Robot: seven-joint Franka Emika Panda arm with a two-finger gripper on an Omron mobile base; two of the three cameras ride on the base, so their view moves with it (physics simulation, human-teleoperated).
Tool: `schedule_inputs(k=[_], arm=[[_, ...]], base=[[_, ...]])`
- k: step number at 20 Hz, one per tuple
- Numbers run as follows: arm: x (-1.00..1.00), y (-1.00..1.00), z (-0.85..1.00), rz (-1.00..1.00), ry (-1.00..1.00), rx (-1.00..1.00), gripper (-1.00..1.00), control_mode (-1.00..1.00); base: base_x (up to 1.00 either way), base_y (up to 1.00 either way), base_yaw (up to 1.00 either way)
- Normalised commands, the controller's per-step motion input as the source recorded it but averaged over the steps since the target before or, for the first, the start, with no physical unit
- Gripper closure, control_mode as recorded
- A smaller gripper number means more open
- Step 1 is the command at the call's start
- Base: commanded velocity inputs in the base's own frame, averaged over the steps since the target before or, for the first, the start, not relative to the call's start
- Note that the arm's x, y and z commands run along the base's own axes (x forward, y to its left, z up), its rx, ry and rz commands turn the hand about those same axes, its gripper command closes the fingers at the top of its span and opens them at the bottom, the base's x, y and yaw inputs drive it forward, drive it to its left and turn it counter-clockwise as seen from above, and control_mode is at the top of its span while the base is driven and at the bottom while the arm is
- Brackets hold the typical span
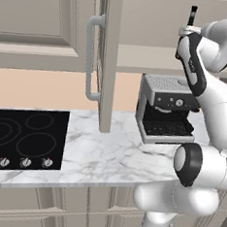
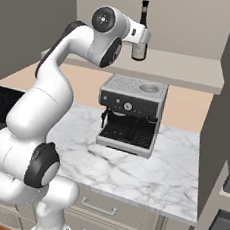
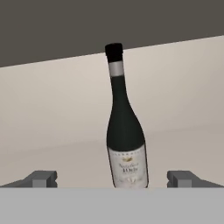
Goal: Open the cabinet directly in front. Then move the wine and the mug to the dining counter with the jar on it.
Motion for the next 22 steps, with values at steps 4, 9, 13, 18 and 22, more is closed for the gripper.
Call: schedule_inputs(k=[4,9,13,18,22], arm=[[0.20,-0.08,0.00,0.01,0.00,0.00,-1.00,-1.00],[0.21,-0.08,0.00,0.01,0.00,0.00,-1.00,-1.00],[0.21,-0.04,0.00,0.01,0.00,0.00,-1.00,-1.00],[0.21,-0.04,0.00,0.01,0.00,0.00,-1.00,-1.00],[0.20,-0.08,0.00,0.01,0.00,0.00,-1.00,-1.00]], base=[[0.00,0.00,0.00],[0.00,0.00,0.00],[0.00,0.00,0.00],[0.00,0.00,0.00],[0.00,0.00,0.00]])
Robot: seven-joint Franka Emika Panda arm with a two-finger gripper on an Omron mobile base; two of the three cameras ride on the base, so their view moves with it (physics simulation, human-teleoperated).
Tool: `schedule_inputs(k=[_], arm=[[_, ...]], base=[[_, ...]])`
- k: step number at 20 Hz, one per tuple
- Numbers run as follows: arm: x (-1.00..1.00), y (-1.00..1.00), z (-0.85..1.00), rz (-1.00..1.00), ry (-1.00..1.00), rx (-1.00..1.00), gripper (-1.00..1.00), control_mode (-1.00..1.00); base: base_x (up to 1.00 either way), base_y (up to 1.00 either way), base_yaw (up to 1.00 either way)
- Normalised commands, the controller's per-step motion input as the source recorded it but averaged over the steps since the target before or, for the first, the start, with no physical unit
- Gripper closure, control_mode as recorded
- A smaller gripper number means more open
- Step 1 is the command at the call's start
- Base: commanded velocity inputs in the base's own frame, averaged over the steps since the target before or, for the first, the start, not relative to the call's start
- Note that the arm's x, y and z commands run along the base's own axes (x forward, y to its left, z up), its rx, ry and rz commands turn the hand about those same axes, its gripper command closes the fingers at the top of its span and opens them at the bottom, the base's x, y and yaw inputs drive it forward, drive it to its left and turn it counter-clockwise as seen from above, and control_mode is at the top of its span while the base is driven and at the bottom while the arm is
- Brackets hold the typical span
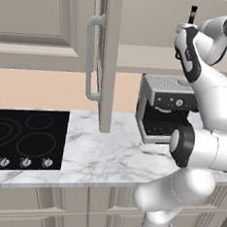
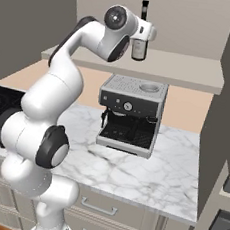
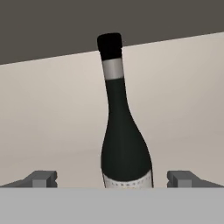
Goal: Open the cabinet directly in front. Then move the wine and the mug to the dining counter with the jar on it.
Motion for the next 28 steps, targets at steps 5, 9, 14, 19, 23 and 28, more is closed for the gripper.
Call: schedule_inputs(k=[5,9,14,19,23,28], arm=[[0.18,-0.09,0.00,0.01,0.00,0.00,-1.00,-1.00],[0.15,-0.04,0.00,0.01,-0.01,0.00,-1.00,-1.00],[0.12,0.00,0.00,0.01,-0.04,0.00,-1.00,-1.00],[0.12,0.00,0.00,0.01,-0.06,0.00,-1.00,-1.00],[0.13,0.00,0.00,0.01,-0.02,0.00,-1.00,-1.00],[0.13,-0.05,0.00,0.00,0.00,0.00,-1.00,-1.00]], base=[[0.00,0.00,0.00],[0.00,0.00,0.00],[0.00,0.00,0.00],[0.00,0.00,0.00],[0.00,0.00,0.00],[0.00,0.00,0.00]])
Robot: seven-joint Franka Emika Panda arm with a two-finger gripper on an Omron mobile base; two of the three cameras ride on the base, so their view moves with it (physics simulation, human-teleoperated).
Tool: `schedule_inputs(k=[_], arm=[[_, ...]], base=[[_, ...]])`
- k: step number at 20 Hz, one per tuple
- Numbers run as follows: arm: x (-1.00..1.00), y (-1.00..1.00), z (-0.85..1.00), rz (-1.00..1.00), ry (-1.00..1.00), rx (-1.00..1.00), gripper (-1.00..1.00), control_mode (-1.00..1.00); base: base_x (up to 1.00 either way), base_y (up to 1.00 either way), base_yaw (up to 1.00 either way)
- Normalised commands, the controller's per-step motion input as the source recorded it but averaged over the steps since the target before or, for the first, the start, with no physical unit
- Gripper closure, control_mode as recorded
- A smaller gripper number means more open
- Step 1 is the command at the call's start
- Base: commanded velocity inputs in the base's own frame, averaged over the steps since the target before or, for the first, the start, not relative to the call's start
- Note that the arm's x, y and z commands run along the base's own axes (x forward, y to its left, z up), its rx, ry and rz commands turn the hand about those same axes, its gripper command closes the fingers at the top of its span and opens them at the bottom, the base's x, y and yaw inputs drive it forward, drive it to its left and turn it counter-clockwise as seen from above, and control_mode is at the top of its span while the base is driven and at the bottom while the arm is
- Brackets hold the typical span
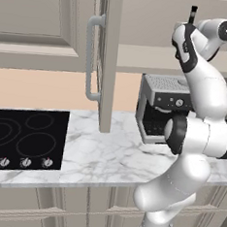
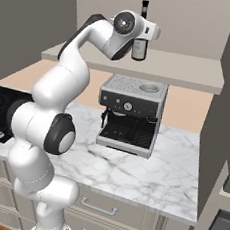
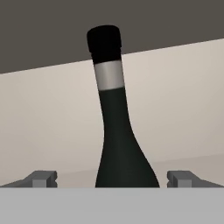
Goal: Open the cabinet directly in front. Then move the wine and the mug to the dining counter with the jar on it.
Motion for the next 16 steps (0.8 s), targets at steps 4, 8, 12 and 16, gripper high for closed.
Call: schedule_inputs(k=[4,8,12,16], arm=[[0.14,-0.06,0.00,0.00,0.00,0.00,-1.00,-1.00],[0.13,-0.06,0.00,0.00,0.00,0.00,-1.00,-1.00],[0.16,-0.04,0.00,0.01,0.00,0.00,-1.00,-1.00],[0.15,-0.04,0.00,0.01,0.00,0.00,-1.00,-1.00]], base=[[0.00,0.00,0.00],[0.00,0.00,0.00],[0.00,0.00,0.00],[0.00,0.00,0.00]])
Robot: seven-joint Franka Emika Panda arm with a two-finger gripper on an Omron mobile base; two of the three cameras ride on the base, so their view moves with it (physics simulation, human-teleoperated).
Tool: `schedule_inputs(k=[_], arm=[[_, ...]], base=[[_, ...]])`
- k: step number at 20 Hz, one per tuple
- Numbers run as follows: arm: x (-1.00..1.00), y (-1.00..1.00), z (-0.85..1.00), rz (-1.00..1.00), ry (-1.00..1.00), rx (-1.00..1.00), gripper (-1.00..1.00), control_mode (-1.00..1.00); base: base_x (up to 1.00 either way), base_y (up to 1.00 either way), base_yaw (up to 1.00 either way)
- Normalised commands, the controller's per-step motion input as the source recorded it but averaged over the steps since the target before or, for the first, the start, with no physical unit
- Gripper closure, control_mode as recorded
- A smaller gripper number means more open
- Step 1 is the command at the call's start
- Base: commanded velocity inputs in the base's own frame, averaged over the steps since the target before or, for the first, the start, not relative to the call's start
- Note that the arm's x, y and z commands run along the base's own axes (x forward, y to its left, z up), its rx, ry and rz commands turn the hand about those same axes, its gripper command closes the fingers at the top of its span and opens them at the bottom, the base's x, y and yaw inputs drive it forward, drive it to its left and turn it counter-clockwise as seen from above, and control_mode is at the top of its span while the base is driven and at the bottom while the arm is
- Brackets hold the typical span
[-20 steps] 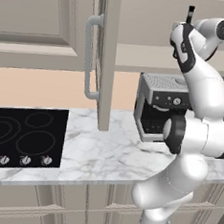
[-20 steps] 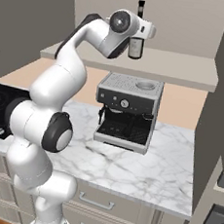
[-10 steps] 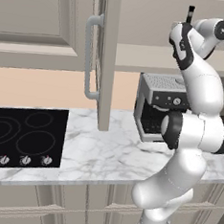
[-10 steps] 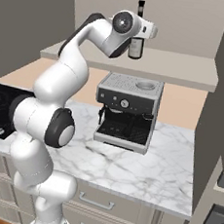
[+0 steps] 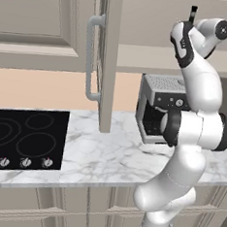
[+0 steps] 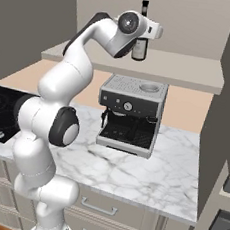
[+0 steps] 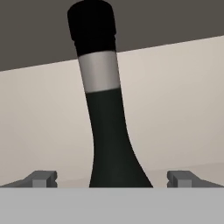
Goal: Open the cabinet directly in front. Then move the wine and the mug to the dining counter with the jar on it.
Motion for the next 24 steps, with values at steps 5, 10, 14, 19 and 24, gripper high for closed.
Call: schedule_inputs(k=[5,10,14,19,24], arm=[[0.12,-0.10,0.00,0.01,0.00,0.00,-1.00,-1.00],[0.12,-0.06,0.00,0.01,0.00,0.00,-1.00,-1.00],[0.13,-0.02,0.00,0.01,0.00,0.00,-1.00,-1.00],[0.13,0.00,0.00,0.01,0.00,0.00,-1.00,-1.00],[0.03,0.00,0.00,0.01,0.00,0.00,1.00,-1.00]], base=[[0.00,0.00,0.00],[0.00,0.00,0.00],[0.00,0.00,0.00],[0.00,0.00,0.00],[0.00,0.00,0.00]])
